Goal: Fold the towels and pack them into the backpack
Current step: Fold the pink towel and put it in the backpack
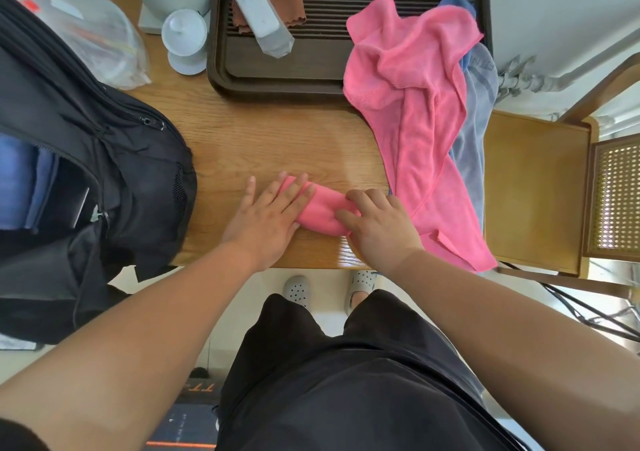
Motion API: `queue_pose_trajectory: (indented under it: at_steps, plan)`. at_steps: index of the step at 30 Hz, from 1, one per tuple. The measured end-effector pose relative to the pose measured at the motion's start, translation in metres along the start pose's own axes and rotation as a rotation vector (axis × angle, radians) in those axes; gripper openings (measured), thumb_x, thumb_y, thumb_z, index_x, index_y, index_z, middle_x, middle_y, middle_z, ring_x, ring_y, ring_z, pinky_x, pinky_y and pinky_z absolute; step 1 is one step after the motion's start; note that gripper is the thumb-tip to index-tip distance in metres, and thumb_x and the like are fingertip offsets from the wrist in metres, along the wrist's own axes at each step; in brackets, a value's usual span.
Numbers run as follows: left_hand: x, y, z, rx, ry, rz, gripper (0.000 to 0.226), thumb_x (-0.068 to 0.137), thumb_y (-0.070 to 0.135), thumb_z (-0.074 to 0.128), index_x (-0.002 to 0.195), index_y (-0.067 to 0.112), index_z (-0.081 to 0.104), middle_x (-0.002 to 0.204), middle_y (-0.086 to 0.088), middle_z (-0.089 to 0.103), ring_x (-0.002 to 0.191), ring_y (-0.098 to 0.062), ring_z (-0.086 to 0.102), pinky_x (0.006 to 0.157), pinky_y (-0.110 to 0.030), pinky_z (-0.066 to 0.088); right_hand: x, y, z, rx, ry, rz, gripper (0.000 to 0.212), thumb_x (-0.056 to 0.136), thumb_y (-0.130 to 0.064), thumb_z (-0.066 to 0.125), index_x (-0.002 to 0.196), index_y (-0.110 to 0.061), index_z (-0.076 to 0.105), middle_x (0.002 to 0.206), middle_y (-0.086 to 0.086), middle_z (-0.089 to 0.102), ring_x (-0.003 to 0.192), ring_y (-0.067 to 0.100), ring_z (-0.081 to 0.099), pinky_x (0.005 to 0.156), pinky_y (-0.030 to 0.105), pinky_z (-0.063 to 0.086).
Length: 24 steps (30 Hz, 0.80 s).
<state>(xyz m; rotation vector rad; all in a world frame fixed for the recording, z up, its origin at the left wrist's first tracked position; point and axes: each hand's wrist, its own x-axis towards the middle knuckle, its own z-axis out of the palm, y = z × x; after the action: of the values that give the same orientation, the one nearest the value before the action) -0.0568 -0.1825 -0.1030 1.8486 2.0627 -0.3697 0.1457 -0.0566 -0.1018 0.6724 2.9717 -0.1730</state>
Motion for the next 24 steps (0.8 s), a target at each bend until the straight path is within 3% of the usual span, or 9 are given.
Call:
queue_pose_trajectory:
  at_steps: [3,5,7,11,14,17,19,21,24]
  plan:
    - [0.003,-0.002,0.000,-0.028,-0.063,0.005,0.067,0.104,0.052,0.011,0.151,0.030,-0.031,0.157,0.009,-0.038,0.150,-0.021,-0.026,0.121,-0.060,-0.008,0.000,-0.006,-0.004,0.113,-0.038,0.037,0.043,0.082,-0.063,0.058,0.089,-0.022,0.072,0.121,0.005,0.061,0.104,0.032,0.055,0.082,0.045,0.046]
    - [0.004,-0.003,-0.001,-0.064,-0.106,0.013,0.070,0.100,0.061,0.006,0.150,0.032,-0.032,0.157,0.011,-0.038,0.148,-0.020,-0.030,0.120,-0.059,-0.010,0.009,-0.015,-0.012,0.242,-0.026,0.176,0.050,0.088,-0.064,0.048,0.087,-0.020,0.072,0.115,0.002,0.061,0.103,0.030,0.054,0.085,0.047,0.046]
    - [0.004,-0.003,-0.004,-0.131,-0.126,0.027,0.068,0.098,0.063,0.003,0.152,0.035,-0.029,0.158,0.013,-0.035,0.148,-0.018,-0.030,0.121,-0.059,-0.011,0.024,-0.021,-0.017,0.305,-0.074,0.313,0.041,0.088,-0.056,0.056,0.101,-0.018,0.064,0.113,0.002,0.058,0.105,0.029,0.053,0.090,0.047,0.046]
    - [0.006,-0.001,-0.016,-0.321,-0.017,-0.028,0.059,0.104,0.053,0.020,0.159,0.037,0.006,0.167,0.012,-0.004,0.155,-0.017,-0.007,0.123,-0.056,-0.004,0.037,-0.021,-0.017,0.361,-0.209,0.407,0.070,0.075,-0.052,0.077,0.130,-0.022,0.046,0.124,0.003,0.054,0.118,0.028,0.049,0.097,0.041,0.044]
    - [0.014,0.006,-0.024,-0.314,0.037,-0.088,0.067,0.099,0.048,0.048,0.157,0.030,0.021,0.164,0.003,0.024,0.152,-0.024,0.016,0.123,-0.054,0.011,0.037,-0.016,-0.014,0.262,-0.296,0.360,0.067,0.075,-0.056,0.074,0.129,-0.022,0.053,0.120,0.003,0.054,0.115,0.028,0.049,0.094,0.042,0.045]
    - [0.021,0.012,-0.034,-0.292,-0.009,-0.107,0.070,0.088,0.049,0.066,0.148,0.024,0.041,0.139,-0.003,0.049,0.136,-0.027,0.038,0.108,-0.045,0.032,0.033,-0.012,-0.017,0.268,-0.311,0.332,0.055,0.074,-0.052,0.075,0.116,-0.020,0.061,0.112,0.002,0.055,0.108,0.026,0.052,0.090,0.040,0.046]
    - [0.024,0.016,-0.043,-0.352,-0.036,-0.128,0.050,0.081,0.045,0.075,0.122,0.020,0.063,0.115,-0.004,0.054,0.117,-0.026,0.049,0.092,-0.039,0.040,0.029,-0.005,-0.025,0.377,-0.317,0.324,0.047,0.072,-0.045,0.078,0.108,-0.019,0.063,0.107,0.001,0.054,0.101,0.022,0.053,0.084,0.036,0.048]
    - [0.024,0.019,-0.051,-0.528,-0.037,-0.182,0.034,0.073,0.034,0.081,0.098,0.016,0.067,0.099,-0.003,0.057,0.099,-0.026,0.056,0.078,-0.035,0.044,0.026,0.009,-0.038,0.544,-0.338,0.335,0.036,0.068,-0.035,0.080,0.096,-0.021,0.061,0.098,-0.001,0.056,0.089,0.020,0.055,0.070,0.030,0.045]
    - [0.016,0.025,-0.066,-0.955,-0.021,-0.402,0.030,0.068,0.019,0.086,0.089,0.017,0.065,0.086,-0.002,0.064,0.081,-0.024,0.060,0.066,-0.031,0.047,0.023,0.034,-0.062,0.786,-0.321,0.396,0.035,0.061,-0.022,0.084,0.086,-0.024,0.060,0.082,-0.004,0.064,0.075,0.018,0.060,0.055,0.029,0.045]
